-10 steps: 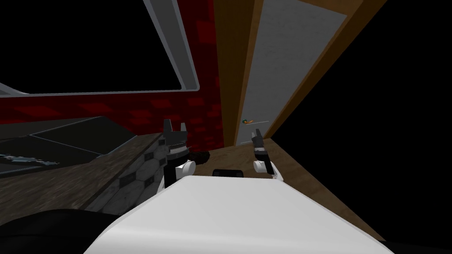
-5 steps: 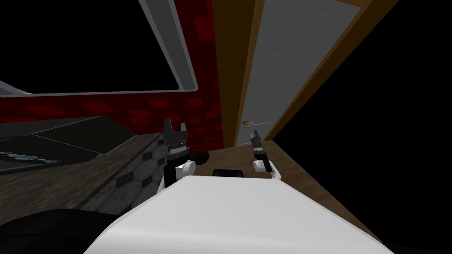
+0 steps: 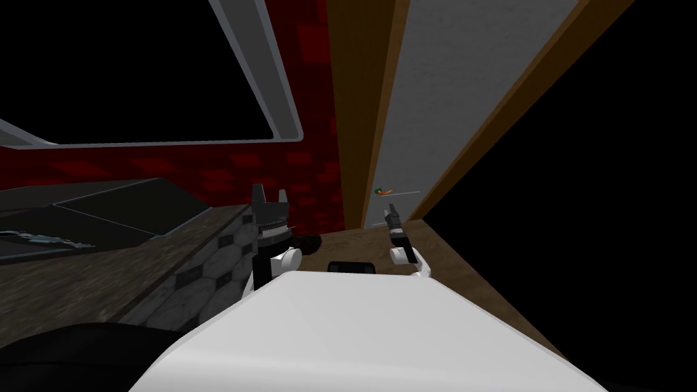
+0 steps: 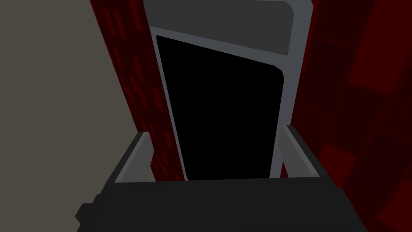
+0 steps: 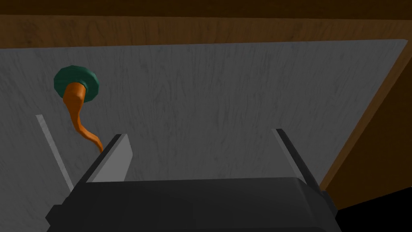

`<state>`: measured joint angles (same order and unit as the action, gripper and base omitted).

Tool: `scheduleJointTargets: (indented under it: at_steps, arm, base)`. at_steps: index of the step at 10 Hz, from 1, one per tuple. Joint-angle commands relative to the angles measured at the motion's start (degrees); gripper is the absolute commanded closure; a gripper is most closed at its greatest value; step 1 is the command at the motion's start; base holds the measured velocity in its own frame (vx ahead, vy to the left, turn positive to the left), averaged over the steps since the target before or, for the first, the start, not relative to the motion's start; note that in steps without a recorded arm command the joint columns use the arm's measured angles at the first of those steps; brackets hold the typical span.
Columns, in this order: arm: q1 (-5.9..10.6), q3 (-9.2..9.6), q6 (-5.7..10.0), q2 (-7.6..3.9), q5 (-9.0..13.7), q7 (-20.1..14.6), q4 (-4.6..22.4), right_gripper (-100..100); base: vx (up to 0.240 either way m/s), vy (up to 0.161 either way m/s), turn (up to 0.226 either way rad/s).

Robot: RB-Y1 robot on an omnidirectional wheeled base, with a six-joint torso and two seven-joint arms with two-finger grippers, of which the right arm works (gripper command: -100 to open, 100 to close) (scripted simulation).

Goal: Pull the door open

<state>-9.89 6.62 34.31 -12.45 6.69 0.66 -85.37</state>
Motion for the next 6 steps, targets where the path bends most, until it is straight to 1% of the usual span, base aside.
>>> scheduleJointTargets:
  at_steps: [1, 2, 3, 4, 5, 6]
  arm:
    - [0.92, 0.32, 0.3, -0.77, 0.5, -0.6, 2.9, -100]
    - [1.7, 0.49, 0.5, -1.24, 0.8, -1.0, 4.5, -100]
    - [1.7, 0.49, 0.5, -1.24, 0.8, -1.0, 5.2, -100]
    - [2.47, 0.65, 0.69, -1.7, 1.1, -1.3, 7.2, -100]
    - [3.21, 0.81, 0.88, -2.14, 1.4, -1.7, 8.6, -100]
    - [3.21, 0.81, 0.88, -2.14, 1.4, -1.7, 9.2, -100]
  base:
    - [0.073, -0.072, 0.088]
    - [0.078, -0.085, 0.082]
    - [0.058, -0.067, 0.031]
    - [0.054, -0.059, 0.05]
    - [0.059, -0.067, 0.076]
    - [0.047, -0.049, 0.029]
